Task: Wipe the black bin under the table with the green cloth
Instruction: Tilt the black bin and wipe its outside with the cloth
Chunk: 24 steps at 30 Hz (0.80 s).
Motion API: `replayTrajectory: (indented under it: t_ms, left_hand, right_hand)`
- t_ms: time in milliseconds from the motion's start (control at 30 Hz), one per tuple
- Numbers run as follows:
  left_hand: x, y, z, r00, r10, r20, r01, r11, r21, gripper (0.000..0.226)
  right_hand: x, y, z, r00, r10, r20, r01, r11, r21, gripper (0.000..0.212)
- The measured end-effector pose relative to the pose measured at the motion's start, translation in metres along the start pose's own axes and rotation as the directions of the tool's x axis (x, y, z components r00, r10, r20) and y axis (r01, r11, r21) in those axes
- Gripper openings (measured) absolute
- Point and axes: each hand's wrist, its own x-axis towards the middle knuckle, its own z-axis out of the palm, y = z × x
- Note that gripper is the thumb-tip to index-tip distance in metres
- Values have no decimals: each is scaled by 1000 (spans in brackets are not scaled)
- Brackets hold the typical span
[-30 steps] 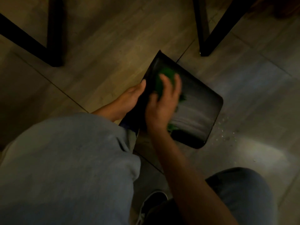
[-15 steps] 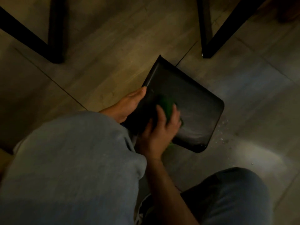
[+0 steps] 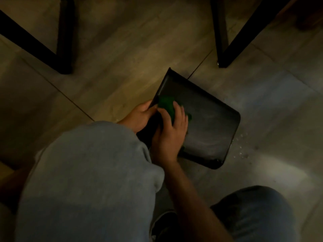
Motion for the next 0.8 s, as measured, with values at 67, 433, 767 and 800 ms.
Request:
replayTrajectory:
  t_ms: [67, 433, 767, 800]
  left_hand:
    - [4, -8, -4, 997, 19, -76, -18, 1000, 22, 42]
    - [3, -6, -2, 989, 3, -149, -2, 1000, 9, 15]
    - [-5, -1, -9, 981, 46, -190, -35, 997, 65, 33]
    - [-5, -2, -11, 980, 39, -197, -23, 996, 82, 28]
  right_hand:
    - [35, 33, -7, 982, -165, 90, 171, 983, -65, 39]
    - [4, 5, -15, 966, -166, 197, 162, 986, 34, 42]
    - [-17, 1, -11, 978, -71, 196, 63, 997, 46, 46]
    - [-23, -2, -10, 959, -155, 236, 152, 988, 30, 49]
